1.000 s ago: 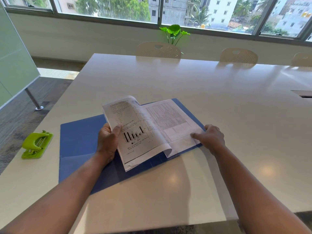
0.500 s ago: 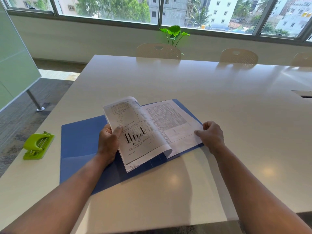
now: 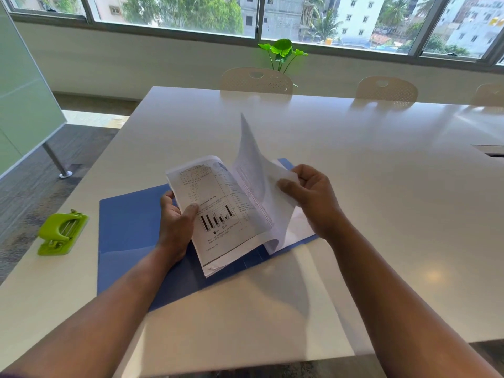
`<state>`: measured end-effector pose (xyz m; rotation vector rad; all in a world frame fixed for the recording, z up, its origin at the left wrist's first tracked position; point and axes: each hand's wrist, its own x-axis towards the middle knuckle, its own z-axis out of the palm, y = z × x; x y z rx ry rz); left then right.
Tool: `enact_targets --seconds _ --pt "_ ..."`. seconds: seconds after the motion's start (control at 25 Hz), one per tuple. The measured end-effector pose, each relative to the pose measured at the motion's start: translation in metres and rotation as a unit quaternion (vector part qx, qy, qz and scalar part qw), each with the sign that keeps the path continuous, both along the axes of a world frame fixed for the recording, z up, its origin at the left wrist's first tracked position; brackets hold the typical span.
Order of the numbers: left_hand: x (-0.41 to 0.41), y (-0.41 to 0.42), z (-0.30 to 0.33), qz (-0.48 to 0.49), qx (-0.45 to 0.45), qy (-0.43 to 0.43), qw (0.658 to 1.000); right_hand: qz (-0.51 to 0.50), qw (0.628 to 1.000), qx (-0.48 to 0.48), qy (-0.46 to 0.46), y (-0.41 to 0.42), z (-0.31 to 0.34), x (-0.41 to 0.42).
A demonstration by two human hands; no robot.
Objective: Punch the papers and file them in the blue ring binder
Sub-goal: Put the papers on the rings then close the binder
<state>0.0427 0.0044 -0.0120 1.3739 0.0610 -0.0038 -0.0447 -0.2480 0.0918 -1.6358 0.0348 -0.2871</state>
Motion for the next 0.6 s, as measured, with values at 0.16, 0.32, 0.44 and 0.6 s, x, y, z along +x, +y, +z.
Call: enact_targets --seconds 0.16,0.32,0.44,0.6 --pt "0.001 0.000 -0.003 -0.003 -0.023 -0.005 1.000 0.071 0.995 -0.064 0.018 0.035 0.002 -0.002" --pt "0.002 -0.002 -0.002 0.023 -0.003 -0.013 1.000 0.108 0.967 -0.233 0.008 0.059 -0.011 -0.002" --pt "0.002 0.002 -0.004 -0.015 -0.038 -0.013 0.999 0.144 0.939 -0.312 -0.001 0.071 -0.026 -0.003" --pt "0.006 0.006 -0.009 -0.019 -0.051 -0.014 0.998 0.187 0.930 -0.316 0.023 0.075 -0.031 -0.008"
